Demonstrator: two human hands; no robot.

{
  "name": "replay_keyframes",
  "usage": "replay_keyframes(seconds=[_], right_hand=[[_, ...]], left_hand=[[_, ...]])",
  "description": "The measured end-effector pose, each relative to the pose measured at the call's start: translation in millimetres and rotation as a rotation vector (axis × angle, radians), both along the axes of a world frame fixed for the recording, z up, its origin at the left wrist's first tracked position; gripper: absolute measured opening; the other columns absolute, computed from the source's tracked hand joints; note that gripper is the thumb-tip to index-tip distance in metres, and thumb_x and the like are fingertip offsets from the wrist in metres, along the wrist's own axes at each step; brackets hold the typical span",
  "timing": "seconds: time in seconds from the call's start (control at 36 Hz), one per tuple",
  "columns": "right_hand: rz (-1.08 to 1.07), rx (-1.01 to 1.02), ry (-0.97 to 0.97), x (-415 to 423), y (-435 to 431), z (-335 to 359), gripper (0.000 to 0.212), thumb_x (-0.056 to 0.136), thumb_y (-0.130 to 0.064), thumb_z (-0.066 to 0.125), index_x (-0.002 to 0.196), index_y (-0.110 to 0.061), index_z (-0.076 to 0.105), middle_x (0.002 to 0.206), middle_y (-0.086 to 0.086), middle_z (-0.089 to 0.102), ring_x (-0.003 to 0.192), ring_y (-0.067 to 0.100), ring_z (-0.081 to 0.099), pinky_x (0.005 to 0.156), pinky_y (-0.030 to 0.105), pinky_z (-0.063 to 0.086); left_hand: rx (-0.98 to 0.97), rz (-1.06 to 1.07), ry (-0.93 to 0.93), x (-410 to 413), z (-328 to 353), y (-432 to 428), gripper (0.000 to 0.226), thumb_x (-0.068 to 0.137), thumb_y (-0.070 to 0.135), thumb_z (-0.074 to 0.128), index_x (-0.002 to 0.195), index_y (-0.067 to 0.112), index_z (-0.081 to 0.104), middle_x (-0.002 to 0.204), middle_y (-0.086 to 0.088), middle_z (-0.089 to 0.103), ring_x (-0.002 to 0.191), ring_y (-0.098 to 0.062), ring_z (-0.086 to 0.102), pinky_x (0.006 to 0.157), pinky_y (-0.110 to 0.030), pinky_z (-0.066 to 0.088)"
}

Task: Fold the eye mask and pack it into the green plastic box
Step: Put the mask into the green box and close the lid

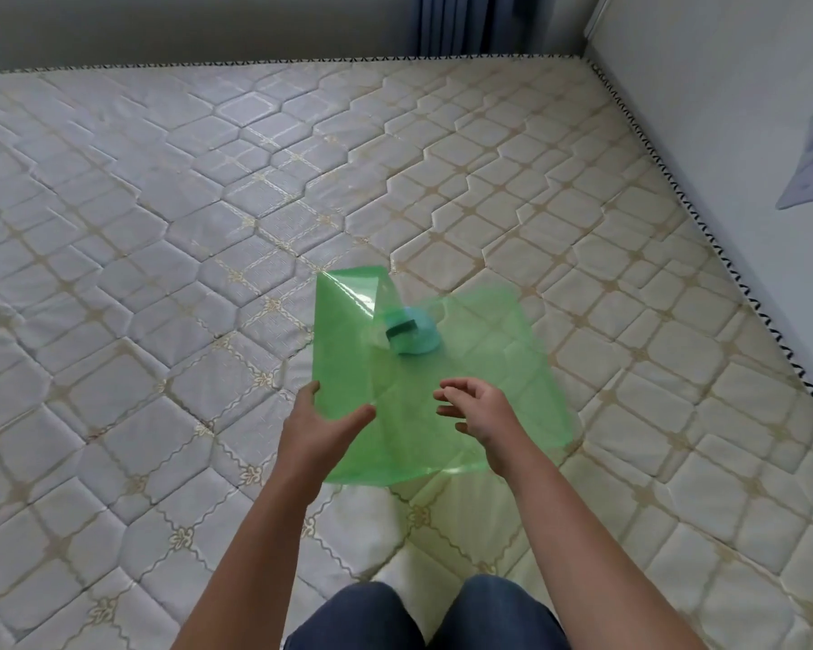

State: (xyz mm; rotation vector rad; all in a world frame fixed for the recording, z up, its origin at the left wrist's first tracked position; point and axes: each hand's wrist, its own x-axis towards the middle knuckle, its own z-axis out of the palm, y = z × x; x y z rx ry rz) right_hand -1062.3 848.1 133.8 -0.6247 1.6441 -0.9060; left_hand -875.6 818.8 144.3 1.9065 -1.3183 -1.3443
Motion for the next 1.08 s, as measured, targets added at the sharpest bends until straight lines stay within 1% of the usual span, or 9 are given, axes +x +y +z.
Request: replay_keyframes(seconds=[0.11, 0.28, 0.42, 0.5, 0.61, 0.72, 0.83, 0.94, 1.08], right_hand=[[0.015, -0.004, -0.022, 4, -7, 8, 0.014, 0.092, -0.013, 0.05, 0.105, -0.012, 0.056, 0.112, 0.011, 0.066, 0.085, 0.019, 0.06, 0.066, 0.027, 0.038], [0.059, -0.028, 0.008, -2, -23, 42, 0.019, 0.093, -0.014, 0.049, 0.108, -0.006, 0.057, 0.1, 0.008, 0.067, 0.077, 0.018, 0.061, 0.064, 0.025, 0.038], [0.066, -0.034, 0.058, -18, -30, 92, 0.014, 0.094, -0.019, 0.049, 0.09, -0.015, 0.062, 0.077, -0.005, 0.068, 0.063, 0.009, 0.062, 0.06, 0.022, 0.041], [0.029, -0.034, 0.067, -30, -33, 132, 0.022, 0.093, -0.017, 0.05, 0.076, -0.017, 0.064, 0.067, -0.003, 0.065, 0.056, 0.01, 0.06, 0.049, 0.014, 0.04], [-0.051, -0.054, 0.17, -49, -39, 186, 0.017, 0.091, -0.014, 0.054, 0.08, -0.01, 0.066, 0.058, -0.001, 0.058, 0.049, 0.006, 0.05, 0.043, 0.01, 0.038], [-0.126, -0.023, 0.254, -69, -37, 226, 0.027, 0.093, -0.02, 0.051, 0.093, 0.001, 0.067, 0.078, 0.015, 0.062, 0.06, 0.014, 0.05, 0.05, 0.02, 0.042], [-0.201, -0.001, 0.218, -97, -30, 249, 0.035, 0.093, -0.028, 0.05, 0.1, 0.001, 0.067, 0.103, 0.025, 0.067, 0.078, 0.021, 0.056, 0.055, 0.024, 0.045], [-0.237, 0.008, 0.207, -135, -13, 260, 0.031, 0.089, -0.034, 0.056, 0.095, -0.007, 0.068, 0.101, 0.017, 0.07, 0.078, 0.021, 0.059, 0.062, 0.026, 0.045], [-0.15, 0.039, 0.36, -204, 27, 267, 0.02, 0.084, -0.019, 0.064, 0.098, -0.005, 0.067, 0.098, 0.015, 0.069, 0.077, 0.019, 0.057, 0.06, 0.023, 0.043]], left_hand=[[0.041, 0.059, 0.173, -16, 8, -6, 0.072, 0.074, 0.029, 0.075, 0.135, 0.019, 0.04, 0.102, -0.003, 0.055, 0.082, -0.017, 0.058, 0.06, -0.026, 0.043], [0.093, 0.082, 0.352, -44, 32, -22, 0.066, 0.077, 0.027, 0.072, 0.134, 0.02, 0.04, 0.088, 0.002, 0.057, 0.072, -0.007, 0.056, 0.052, -0.024, 0.042], [0.184, 0.054, 0.444, -78, 81, -28, 0.061, 0.078, 0.026, 0.07, 0.13, 0.022, 0.038, 0.09, 0.005, 0.057, 0.071, -0.008, 0.057, 0.046, -0.022, 0.041], [0.244, 0.022, 0.485, -97, 112, -31, 0.041, 0.078, 0.024, 0.071, 0.109, 0.027, 0.045, 0.088, 0.004, 0.06, 0.071, -0.01, 0.058, 0.04, -0.02, 0.043], [0.283, -0.086, 0.523, -127, 157, -34, 0.048, 0.077, 0.031, 0.071, 0.114, 0.026, 0.042, 0.099, 0.0, 0.062, 0.086, -0.017, 0.063, 0.054, -0.025, 0.046], [0.263, -0.203, 0.51, -153, 196, -34, 0.027, 0.08, 0.029, 0.068, 0.08, 0.033, 0.041, 0.084, 0.005, 0.06, 0.075, -0.012, 0.061, 0.055, -0.026, 0.048], [0.278, -0.335, 0.497, -184, 216, -29, 0.031, 0.075, 0.035, 0.073, 0.074, 0.037, 0.041, 0.079, 0.009, 0.06, 0.069, -0.007, 0.061, 0.05, -0.024, 0.053], [0.369, -0.44, 0.468, -225, 225, -9, 0.072, 0.057, 0.052, 0.068, 0.118, 0.028, 0.04, 0.116, -0.006, 0.059, 0.104, -0.028, 0.061, 0.078, -0.046, 0.055], [0.372, -0.468, 0.502, -295, 226, 29, 0.03, 0.079, 0.036, 0.069, 0.102, 0.029, 0.05, 0.094, 0.002, 0.062, 0.076, -0.015, 0.063, 0.041, -0.024, 0.048]])
